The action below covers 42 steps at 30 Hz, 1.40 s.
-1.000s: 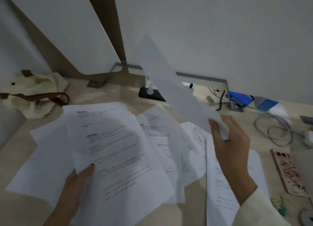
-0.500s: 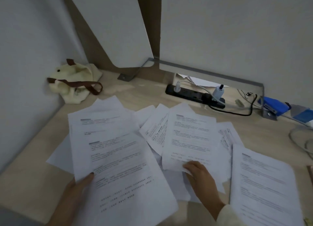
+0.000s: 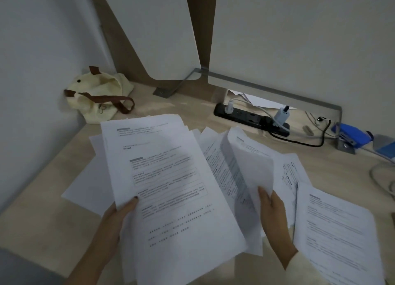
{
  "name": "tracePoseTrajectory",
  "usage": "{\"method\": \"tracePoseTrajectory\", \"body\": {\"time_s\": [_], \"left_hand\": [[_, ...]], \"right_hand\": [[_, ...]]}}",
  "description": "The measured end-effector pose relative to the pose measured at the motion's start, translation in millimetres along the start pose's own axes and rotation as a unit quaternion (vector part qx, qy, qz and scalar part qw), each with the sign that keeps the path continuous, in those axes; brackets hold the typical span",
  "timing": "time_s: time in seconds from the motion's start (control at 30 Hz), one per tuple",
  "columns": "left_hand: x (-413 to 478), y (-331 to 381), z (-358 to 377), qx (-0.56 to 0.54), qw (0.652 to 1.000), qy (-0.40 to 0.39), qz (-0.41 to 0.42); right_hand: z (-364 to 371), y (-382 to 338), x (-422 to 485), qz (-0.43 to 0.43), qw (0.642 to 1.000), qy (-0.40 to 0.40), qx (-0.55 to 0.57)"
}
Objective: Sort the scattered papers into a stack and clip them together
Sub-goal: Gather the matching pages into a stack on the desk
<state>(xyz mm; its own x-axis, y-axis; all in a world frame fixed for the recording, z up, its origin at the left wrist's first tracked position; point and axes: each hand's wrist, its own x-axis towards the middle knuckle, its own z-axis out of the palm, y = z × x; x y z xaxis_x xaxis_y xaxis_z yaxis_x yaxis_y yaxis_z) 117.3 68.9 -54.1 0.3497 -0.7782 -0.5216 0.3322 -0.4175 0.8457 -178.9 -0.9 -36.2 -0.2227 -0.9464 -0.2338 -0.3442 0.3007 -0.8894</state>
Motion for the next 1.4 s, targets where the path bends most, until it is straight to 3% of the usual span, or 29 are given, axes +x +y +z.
{"method": "tracePoseTrajectory", "body": {"time_s": [0.1, 0.17, 0.27, 0.37, 0.5, 0.6, 0.73, 0.8, 0.87, 0.93, 1.03, 1.17, 1.4], "left_hand": [[4.5, -3.8, 13.5, -0.001, 1.000, -0.022, -0.016], [9.8, -7.3, 18.7, -0.008, 0.999, -0.024, -0.040], [17.9, -13.3, 21.5, -0.022, 0.996, -0.036, -0.078], [21.8, -15.5, 26.5, -0.031, 0.993, -0.039, -0.105], [28.4, -18.1, 27.7, -0.052, 0.988, -0.035, -0.138], [30.9, -23.2, 28.6, -0.008, 0.993, -0.051, -0.105], [36.4, -33.2, 29.5, 0.049, 0.994, -0.037, -0.089], [41.8, -34.8, 28.0, 0.061, 0.994, -0.028, -0.090], [47.3, -34.2, 25.9, 0.064, 0.994, -0.017, -0.085], [52.6, -33.9, 24.4, 0.062, 0.994, -0.015, -0.085], [57.2, -34.4, 22.2, 0.060, 0.994, -0.003, -0.092], [57.3, -35.5, 21.8, 0.070, 0.993, -0.003, -0.095], [57.3, -35.7, 22.7, 0.075, 0.993, 0.004, -0.095]], "right_hand": [[3.6, -27.2, -3.0, -0.040, 0.998, 0.004, 0.044], [12.6, -31.2, -6.8, -0.068, 0.996, -0.047, 0.031], [34.0, -12.1, -19.6, -0.161, 0.968, -0.172, -0.088], [52.6, 21.6, -32.4, -0.199, 0.926, -0.262, -0.185], [63.2, 39.6, -42.8, -0.214, 0.895, -0.323, -0.221], [66.7, 40.9, -43.1, -0.211, 0.875, -0.363, -0.241], [57.7, 32.0, -31.4, -0.159, 0.846, -0.464, -0.209], [45.4, 28.4, -17.9, -0.105, 0.849, -0.495, -0.152], [30.6, 24.2, 6.2, -0.052, 0.890, -0.433, -0.131], [16.1, 22.9, 37.7, -0.038, 0.938, -0.311, -0.146], [-2.4, 18.9, 82.8, -0.031, 0.964, -0.157, -0.213], [-15.4, 18.1, 127.7, 0.042, 0.946, -0.061, -0.315], [-15.7, 23.8, 146.1, 0.039, 0.899, -0.085, -0.429]]}}
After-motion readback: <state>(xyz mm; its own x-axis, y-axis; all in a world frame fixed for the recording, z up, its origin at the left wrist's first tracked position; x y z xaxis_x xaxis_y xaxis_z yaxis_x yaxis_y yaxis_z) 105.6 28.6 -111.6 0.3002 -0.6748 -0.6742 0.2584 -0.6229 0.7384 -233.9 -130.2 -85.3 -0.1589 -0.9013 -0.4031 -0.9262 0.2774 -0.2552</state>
